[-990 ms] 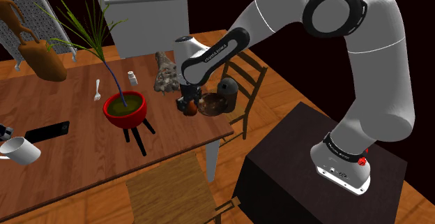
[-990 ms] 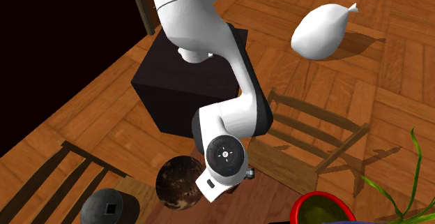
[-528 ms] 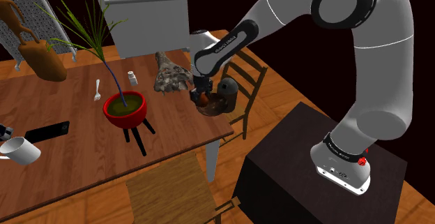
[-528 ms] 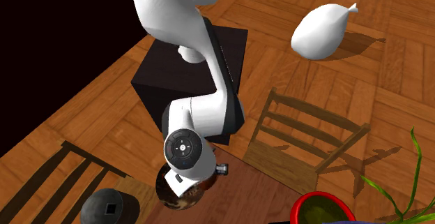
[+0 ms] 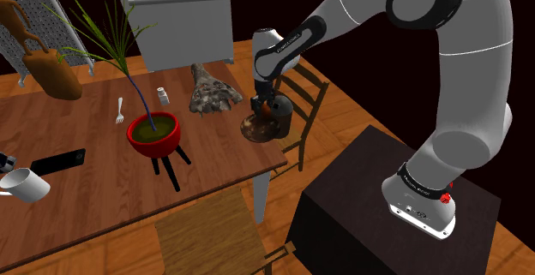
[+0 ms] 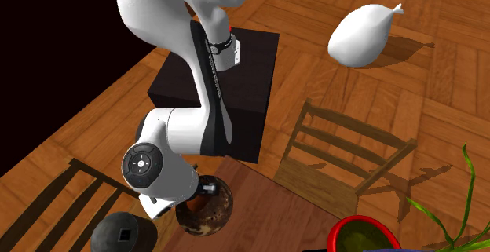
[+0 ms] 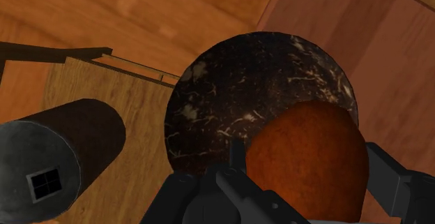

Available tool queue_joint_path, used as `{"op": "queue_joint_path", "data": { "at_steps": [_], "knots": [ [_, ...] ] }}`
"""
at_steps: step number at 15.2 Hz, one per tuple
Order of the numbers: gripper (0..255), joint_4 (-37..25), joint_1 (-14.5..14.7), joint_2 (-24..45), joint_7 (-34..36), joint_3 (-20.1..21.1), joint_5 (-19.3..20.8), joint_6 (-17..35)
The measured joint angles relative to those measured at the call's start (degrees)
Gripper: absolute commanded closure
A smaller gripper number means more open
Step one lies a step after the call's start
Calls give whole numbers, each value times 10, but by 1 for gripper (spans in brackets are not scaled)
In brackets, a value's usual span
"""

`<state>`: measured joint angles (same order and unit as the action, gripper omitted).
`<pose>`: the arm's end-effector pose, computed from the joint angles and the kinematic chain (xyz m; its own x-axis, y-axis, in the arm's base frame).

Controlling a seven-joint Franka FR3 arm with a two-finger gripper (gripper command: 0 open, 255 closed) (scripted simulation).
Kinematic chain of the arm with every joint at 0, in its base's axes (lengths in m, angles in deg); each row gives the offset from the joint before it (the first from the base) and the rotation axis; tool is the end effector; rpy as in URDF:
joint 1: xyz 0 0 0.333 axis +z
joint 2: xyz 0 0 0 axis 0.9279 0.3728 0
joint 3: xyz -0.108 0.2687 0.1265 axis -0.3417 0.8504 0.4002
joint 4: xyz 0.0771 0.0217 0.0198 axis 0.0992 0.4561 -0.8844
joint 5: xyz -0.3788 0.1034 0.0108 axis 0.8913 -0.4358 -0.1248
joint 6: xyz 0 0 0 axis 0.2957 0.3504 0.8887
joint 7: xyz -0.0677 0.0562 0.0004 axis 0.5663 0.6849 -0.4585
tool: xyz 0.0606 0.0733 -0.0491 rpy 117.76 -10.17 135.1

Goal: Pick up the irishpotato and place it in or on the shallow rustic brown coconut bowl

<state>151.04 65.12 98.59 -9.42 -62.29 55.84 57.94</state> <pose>0.6177 0.0969 0.2075 0.9835 0.1434 -0.1107 0.1345 -0.9874 -0.0838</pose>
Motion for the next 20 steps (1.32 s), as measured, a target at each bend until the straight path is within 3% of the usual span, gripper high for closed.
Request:
{"op": "queue_joint_path", "data": {
  "at_steps": [13,20],
  "knots": [
    [255,-13,4,74,-3,-13,13,60],
    [255,-15,5,82,-4,-14,14,66]
  ]
}}
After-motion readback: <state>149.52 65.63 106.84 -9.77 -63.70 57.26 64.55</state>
